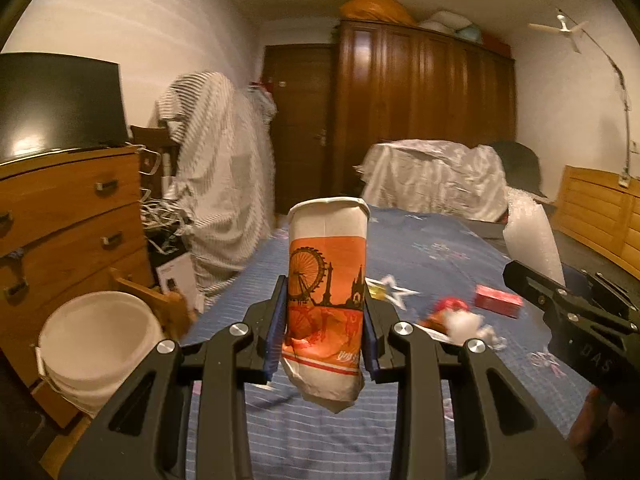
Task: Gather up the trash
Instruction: 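Carry the paper cup and bubble wrap with both tools over the white bucket, then open both tools to drop the cup and bubble wrap into the bucket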
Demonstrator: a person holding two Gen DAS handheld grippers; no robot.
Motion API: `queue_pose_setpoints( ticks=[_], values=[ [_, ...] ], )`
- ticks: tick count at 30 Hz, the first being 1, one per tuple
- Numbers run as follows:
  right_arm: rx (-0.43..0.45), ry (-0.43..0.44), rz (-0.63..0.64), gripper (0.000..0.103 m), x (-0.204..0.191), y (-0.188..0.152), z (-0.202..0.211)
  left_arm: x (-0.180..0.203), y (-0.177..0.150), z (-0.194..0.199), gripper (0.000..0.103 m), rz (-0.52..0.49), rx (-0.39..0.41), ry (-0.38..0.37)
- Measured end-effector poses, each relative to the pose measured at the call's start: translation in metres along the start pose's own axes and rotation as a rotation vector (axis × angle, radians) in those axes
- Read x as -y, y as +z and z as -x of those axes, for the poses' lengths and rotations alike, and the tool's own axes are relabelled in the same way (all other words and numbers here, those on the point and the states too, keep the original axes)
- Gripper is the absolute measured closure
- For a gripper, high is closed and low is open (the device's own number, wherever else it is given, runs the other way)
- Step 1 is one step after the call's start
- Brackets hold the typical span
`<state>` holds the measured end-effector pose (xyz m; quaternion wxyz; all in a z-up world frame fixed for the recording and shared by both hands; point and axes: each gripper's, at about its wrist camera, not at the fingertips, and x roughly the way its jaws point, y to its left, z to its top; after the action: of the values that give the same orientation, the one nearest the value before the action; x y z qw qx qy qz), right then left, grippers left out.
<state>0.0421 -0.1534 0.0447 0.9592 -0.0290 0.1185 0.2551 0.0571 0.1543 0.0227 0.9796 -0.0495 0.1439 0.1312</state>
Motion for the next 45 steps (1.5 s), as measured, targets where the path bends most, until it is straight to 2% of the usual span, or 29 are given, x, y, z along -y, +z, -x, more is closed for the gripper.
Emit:
queue_pose_setpoints(
  ticks=[5,14,23,28,36,41,45],
  values=[
    [-0.018,0.096,0.036,0.048,-0.055,0.025,-0.037,-0.05,0.016,-0.002,0.073,0.03,0.006,0.089],
    [-0.073,0.283,0.131,0.048,-0.181,0.067,-0.105,-0.151,0.03,-0.001,0.073,0.104,-0.028,0.261],
    [-0.239,0.44,0.195,0.048,-0.302,0.098,-0.204,-0.236,0.03,-0.009,0.071,0.178,-0.135,0.355],
    [-0.374,0.485,0.242,0.048,-0.359,0.086,-0.262,-0.265,0.021,-0.023,0.071,0.209,-0.21,0.376],
    [-0.623,0.536,0.296,0.048,-0.41,0.045,-0.337,-0.31,-0.002,-0.058,0.071,0.283,-0.382,0.358],
    [-0.743,0.557,0.294,0.048,-0.426,0.027,-0.372,-0.336,-0.021,-0.071,0.071,0.32,-0.46,0.359],
    [-0.809,0.577,0.273,0.047,-0.424,0.016,-0.39,-0.353,-0.029,-0.076,0.071,0.346,-0.479,0.365]
  ],
)
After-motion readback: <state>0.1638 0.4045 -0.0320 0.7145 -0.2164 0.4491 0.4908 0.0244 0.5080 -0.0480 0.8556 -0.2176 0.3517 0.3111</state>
